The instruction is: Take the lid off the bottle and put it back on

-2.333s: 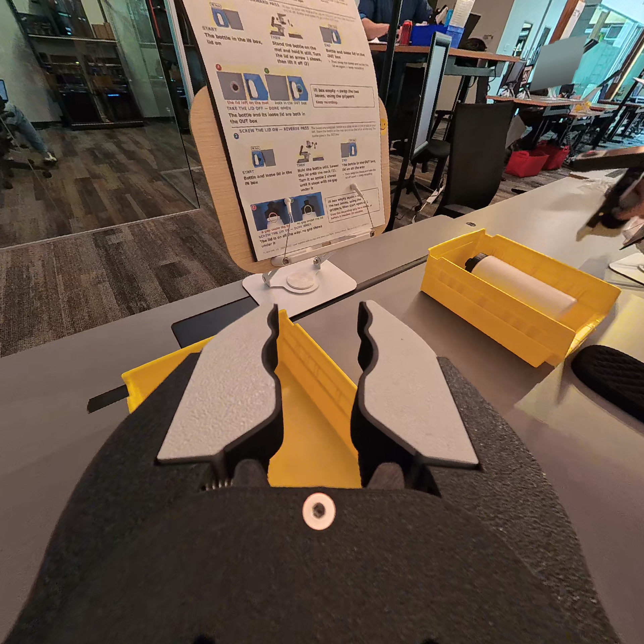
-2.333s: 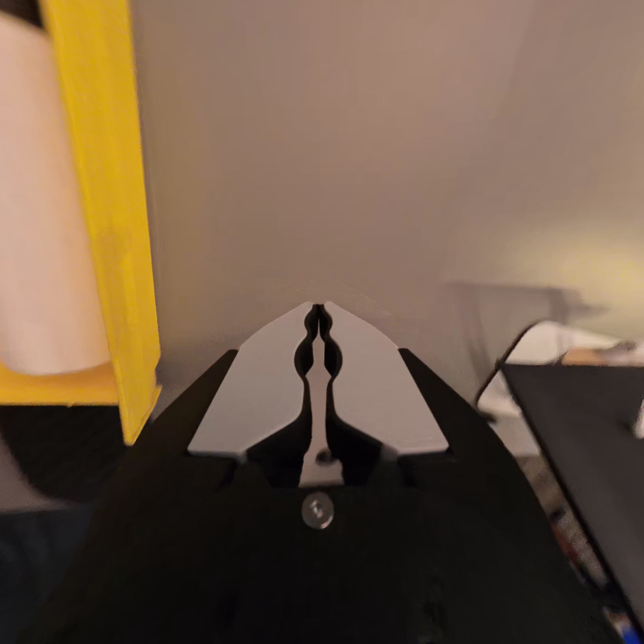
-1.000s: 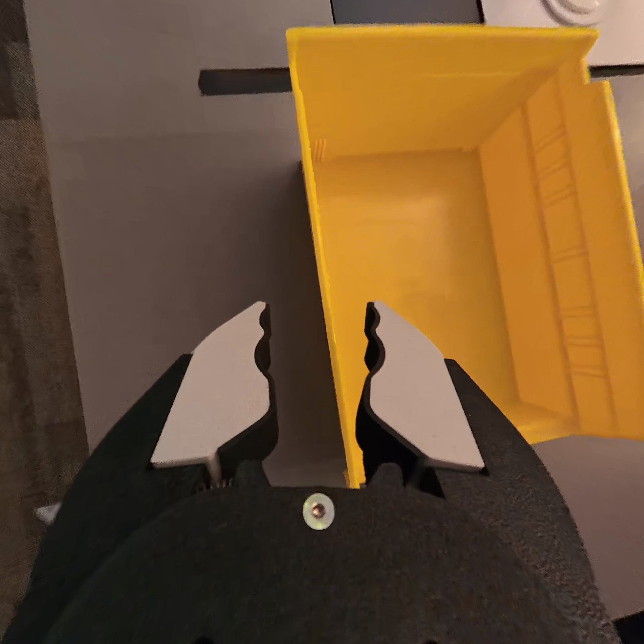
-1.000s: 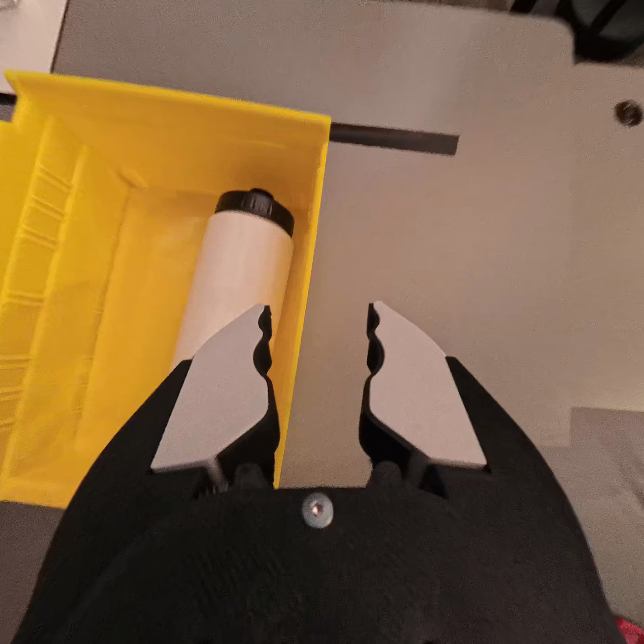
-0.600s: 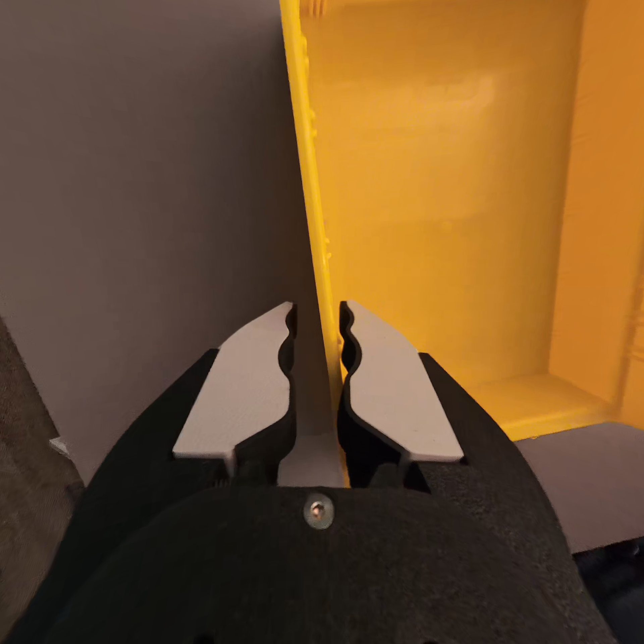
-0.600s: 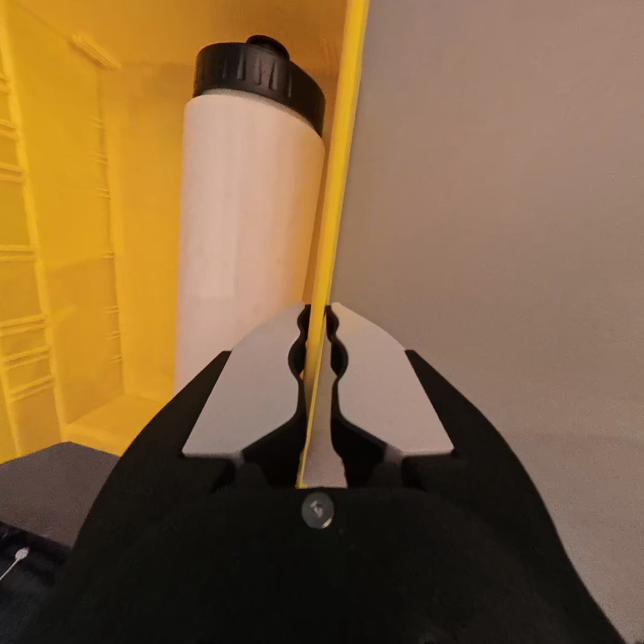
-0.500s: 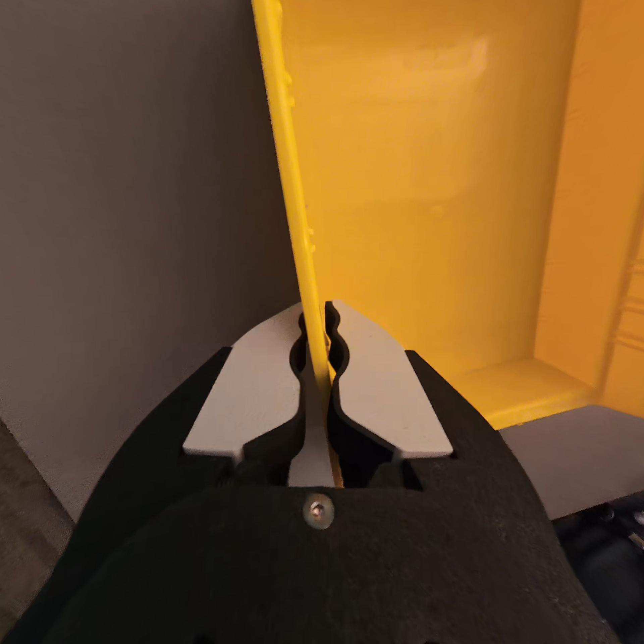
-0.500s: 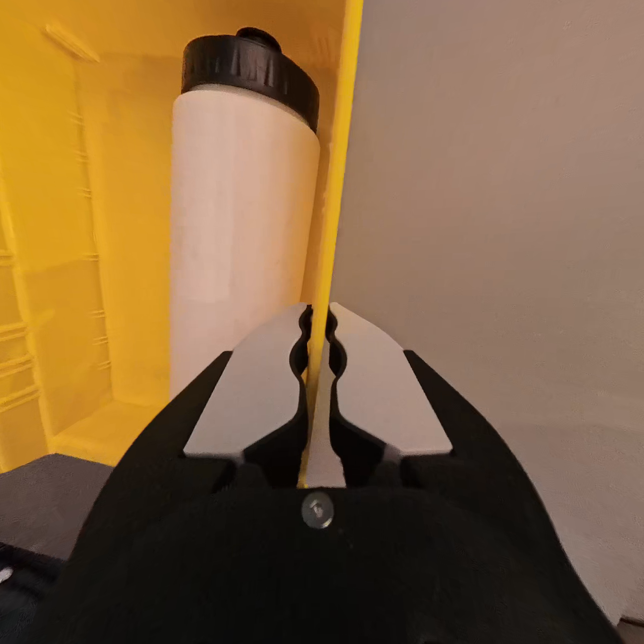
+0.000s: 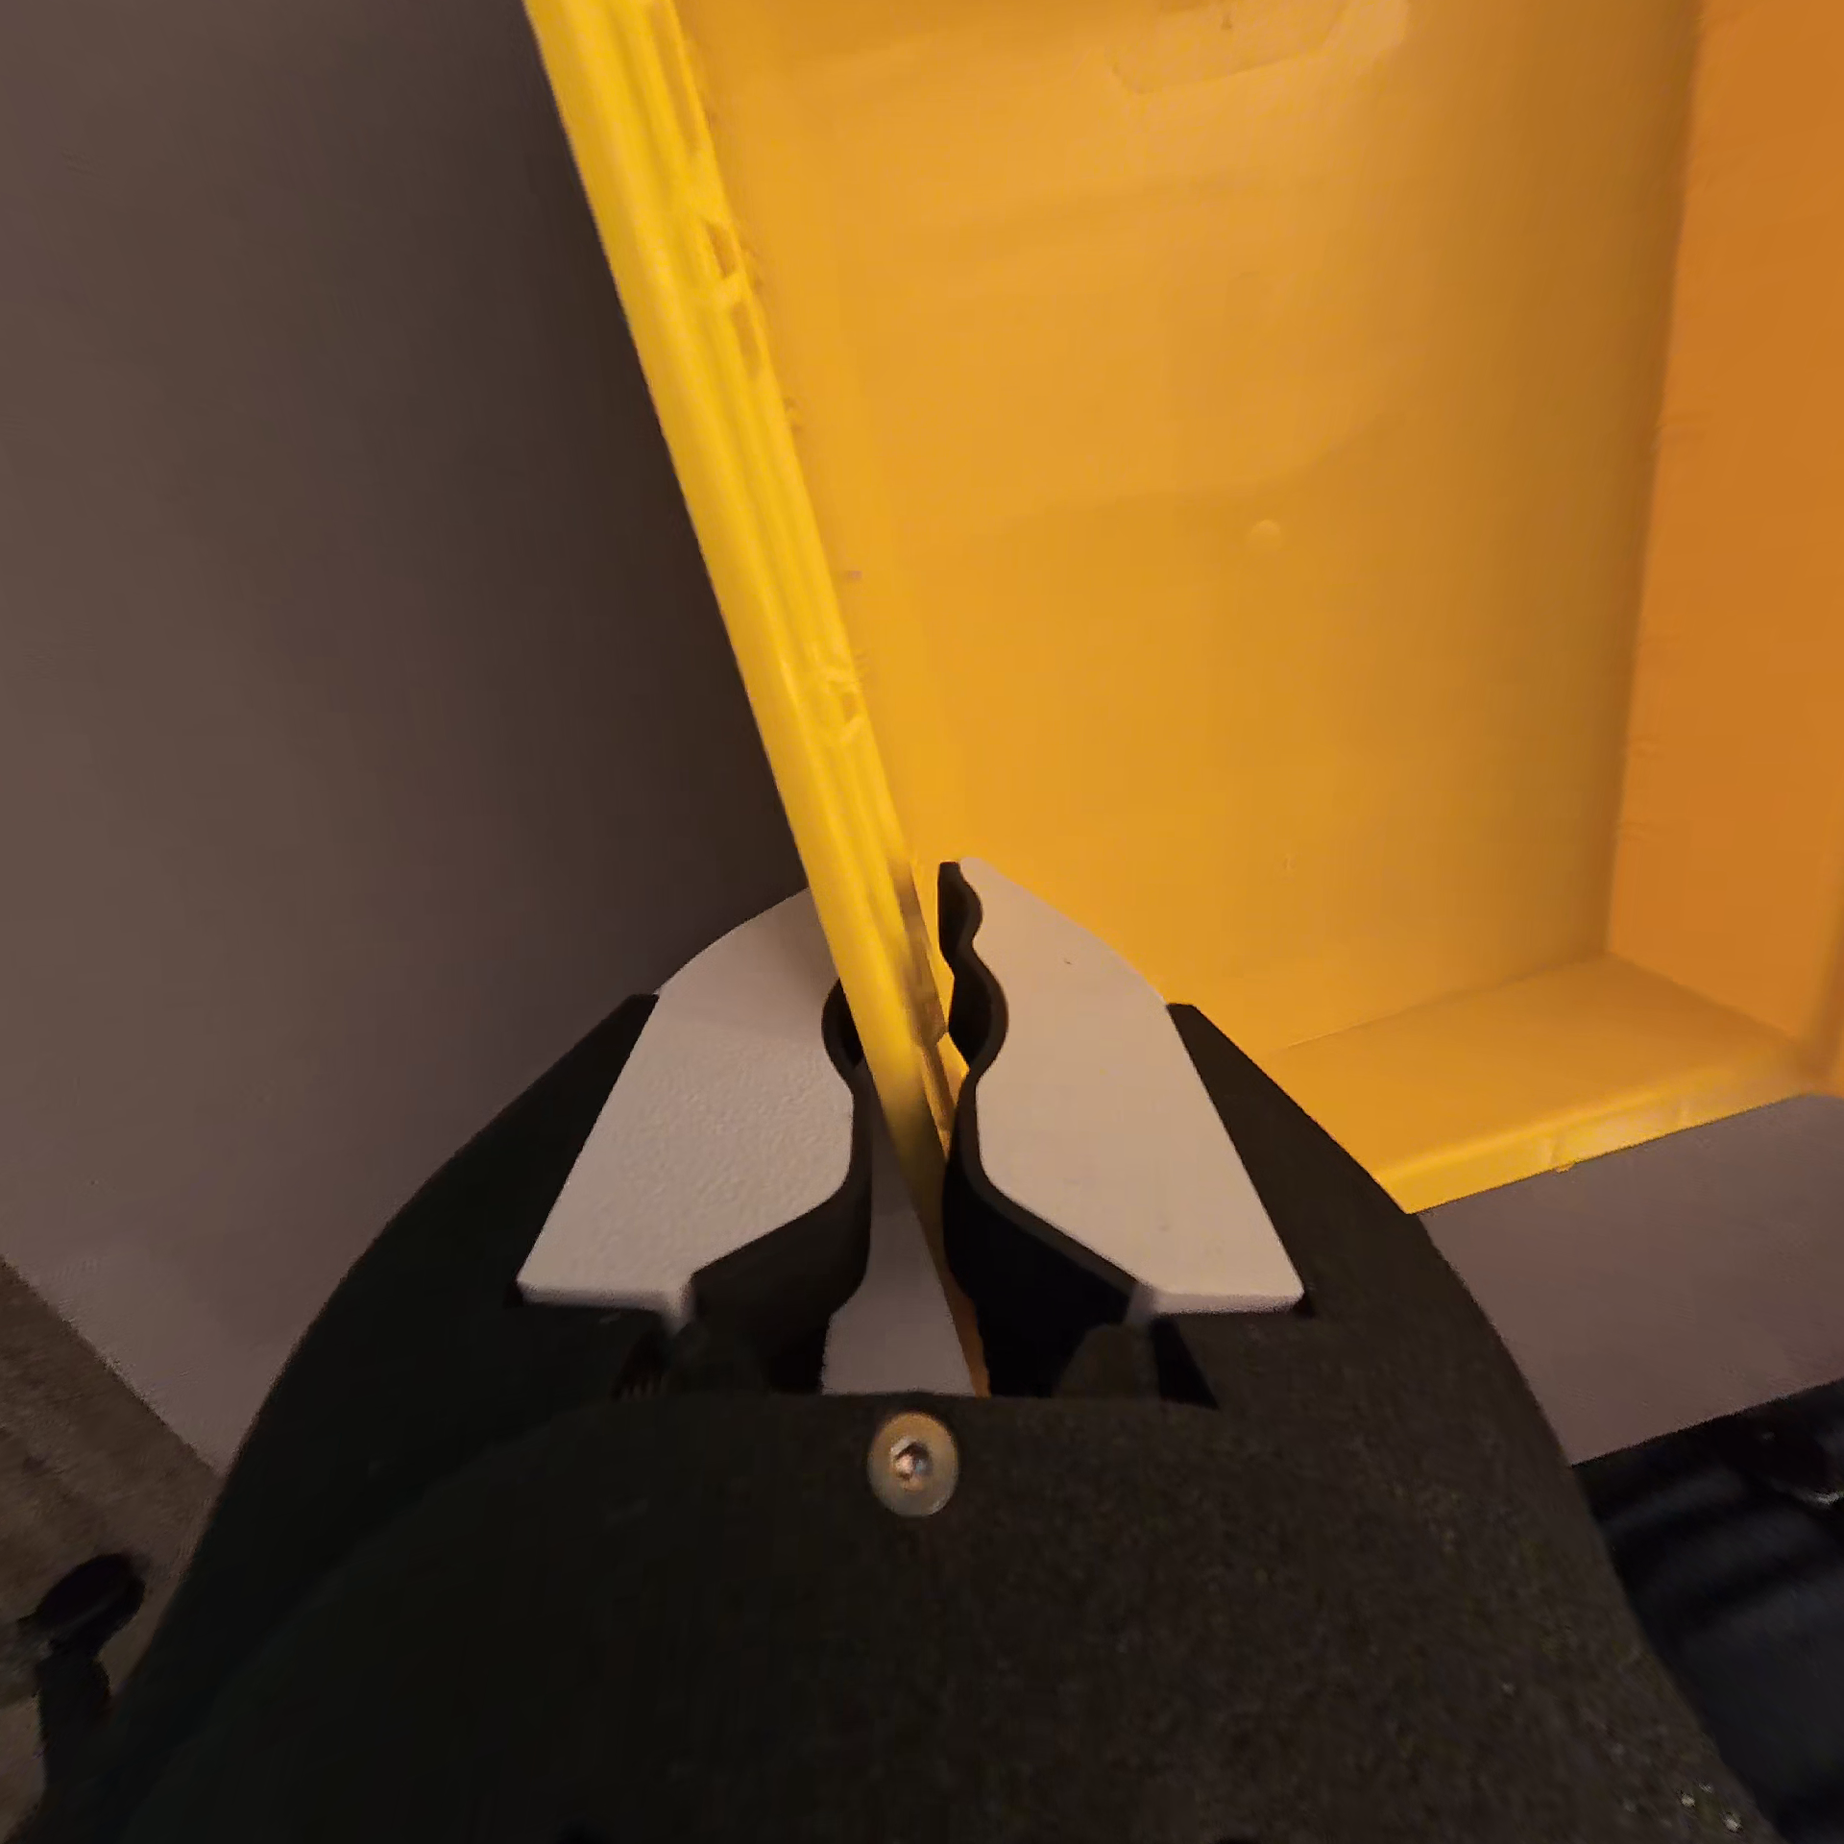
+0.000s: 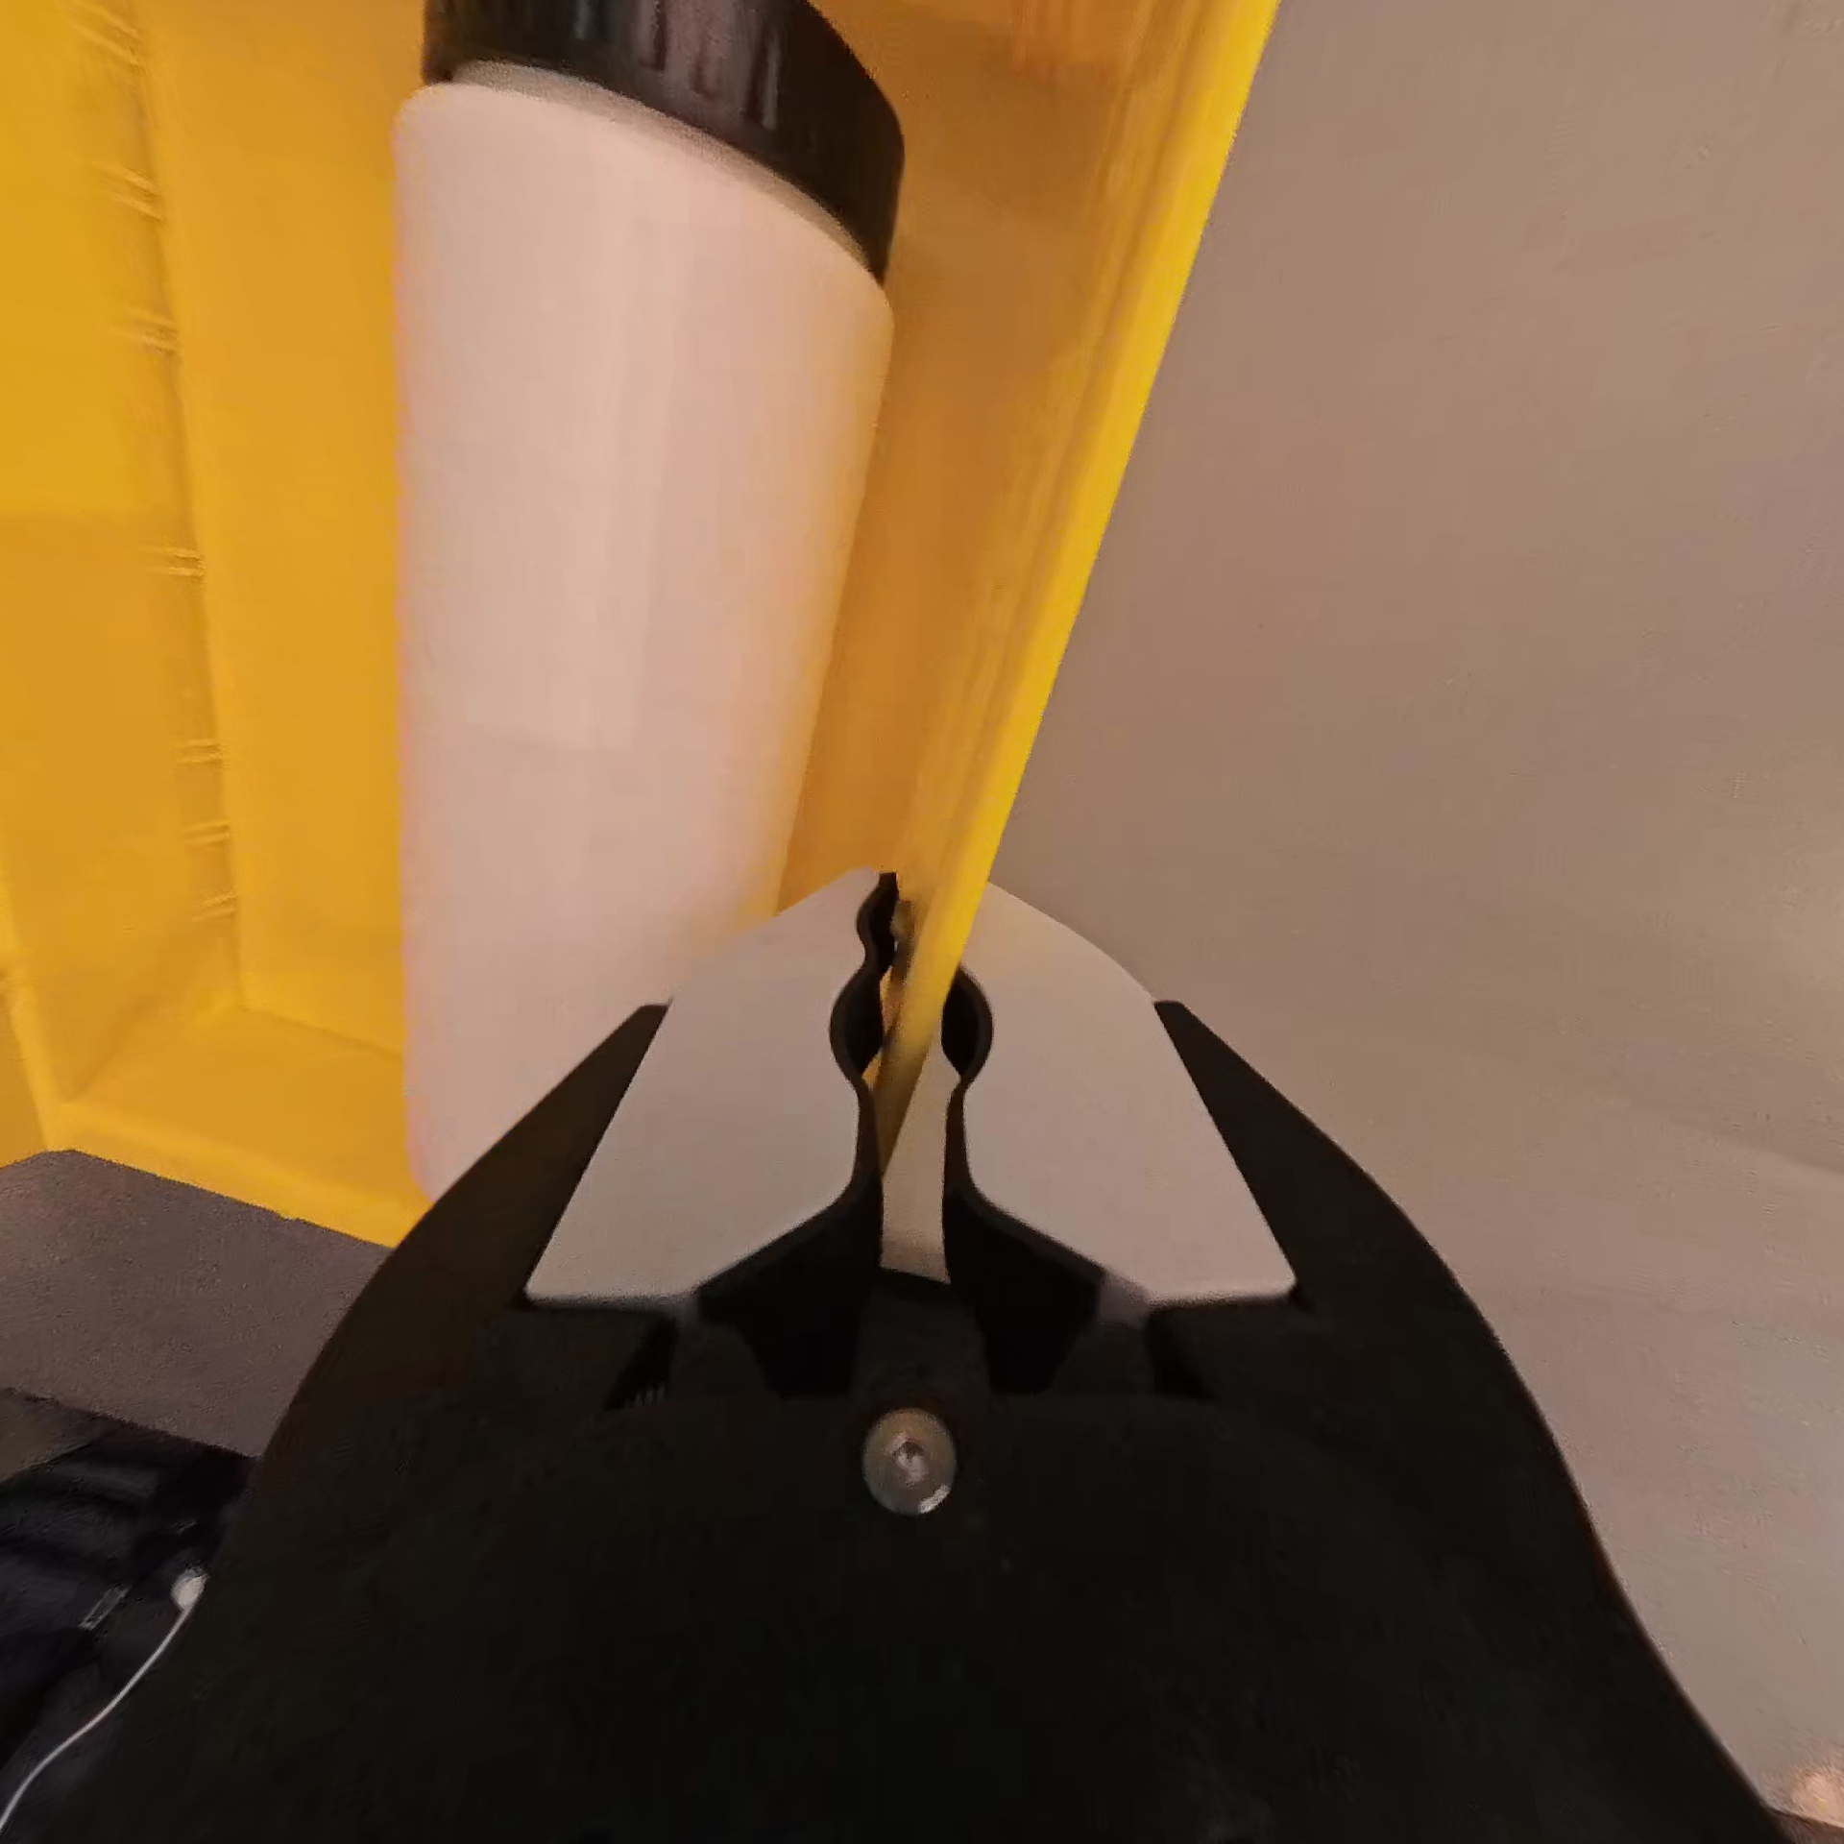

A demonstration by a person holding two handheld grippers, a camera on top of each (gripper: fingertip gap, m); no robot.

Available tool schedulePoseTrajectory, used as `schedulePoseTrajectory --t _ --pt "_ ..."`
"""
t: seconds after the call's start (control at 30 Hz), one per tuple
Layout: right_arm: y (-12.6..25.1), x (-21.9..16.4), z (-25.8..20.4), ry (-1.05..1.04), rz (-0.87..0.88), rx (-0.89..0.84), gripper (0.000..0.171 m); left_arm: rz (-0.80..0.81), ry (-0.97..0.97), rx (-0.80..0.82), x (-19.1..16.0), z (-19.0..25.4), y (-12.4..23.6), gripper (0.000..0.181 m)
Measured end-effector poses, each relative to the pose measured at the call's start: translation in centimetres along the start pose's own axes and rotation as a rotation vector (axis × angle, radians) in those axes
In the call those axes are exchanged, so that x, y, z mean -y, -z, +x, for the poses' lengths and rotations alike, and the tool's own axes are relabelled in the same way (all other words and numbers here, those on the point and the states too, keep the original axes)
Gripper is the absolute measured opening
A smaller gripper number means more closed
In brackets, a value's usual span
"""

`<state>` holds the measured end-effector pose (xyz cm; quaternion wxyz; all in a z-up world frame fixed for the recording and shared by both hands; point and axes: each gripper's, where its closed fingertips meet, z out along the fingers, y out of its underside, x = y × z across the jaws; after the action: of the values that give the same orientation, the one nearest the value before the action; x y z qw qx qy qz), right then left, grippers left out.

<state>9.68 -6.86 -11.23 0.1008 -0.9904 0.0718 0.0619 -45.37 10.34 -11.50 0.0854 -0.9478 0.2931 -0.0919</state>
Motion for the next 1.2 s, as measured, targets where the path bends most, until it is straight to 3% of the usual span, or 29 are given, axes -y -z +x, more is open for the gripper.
schedulePoseTrajectory --t 0.13,0.2,0.3,0.33,0.4,0.53,0.63,0.7,0.93,1.0,1.07,1.1,1.2 --pt "-0.4 0.9 -1.5 -0.010 0.042 0.031 0.010 0.011 0.003 -0.042 0.1 0.5 -0.1 0.012" --pt "-0.1 1.6 -1.4 -0.036 0.102 0.012 0.022 0.020 0.016 -0.060 0.1 0.5 -0.1 0.012" --pt "3.1 3.2 -1.0 -0.063 0.297 -0.133 0.024 0.031 0.026 -0.086 0.1 0.6 0.0 0.013" --pt "4.7 4.0 -2.1 -0.034 0.391 -0.163 0.032 0.033 0.029 -0.094 0.1 0.7 0.0 0.013" --pt "7.1 5.4 -7.7 0.132 0.550 -0.097 0.024 0.034 0.038 -0.109 0.1 0.7 0.0 0.014" --pt "9.3 6.7 -19.3 0.373 0.696 -0.040 0.026 0.033 0.040 -0.108 0.1 0.7 0.0 0.014" --pt "6.3 6.7 -29.4 0.512 0.593 0.236 0.033 0.019 0.035 -0.099 0.0 1.1 -0.1 0.015" --pt "3.3 7.3 -32.2 0.495 0.447 0.290 0.045 0.001 0.014 -0.106 0.0 2.0 -0.2 0.016" --pt "-3.0 10.8 -30.7 0.270 0.171 0.135 0.062 -0.012 -0.097 -0.179 1.6 8.2 -1.0 0.029" --pt "-4.9 9.8 -29.7 0.224 0.050 0.097 0.056 0.015 -0.119 -0.247 1.9 9.9 -0.3 0.035" --pt "-6.5 8.8 -28.5 0.196 -0.032 0.040 0.036 0.087 -0.134 -0.288 2.4 10.5 1.7 0.032" --pt "-6.6 9.3 -27.8 0.187 -0.003 0.002 0.019 0.134 -0.134 -0.301 2.4 10.5 3.1 0.030" --pt "-6.4 9.0 -27.4 0.125 -0.048 0.000 0.008 0.337 -0.152 -0.349 2.6 10.4 8.6 0.027"
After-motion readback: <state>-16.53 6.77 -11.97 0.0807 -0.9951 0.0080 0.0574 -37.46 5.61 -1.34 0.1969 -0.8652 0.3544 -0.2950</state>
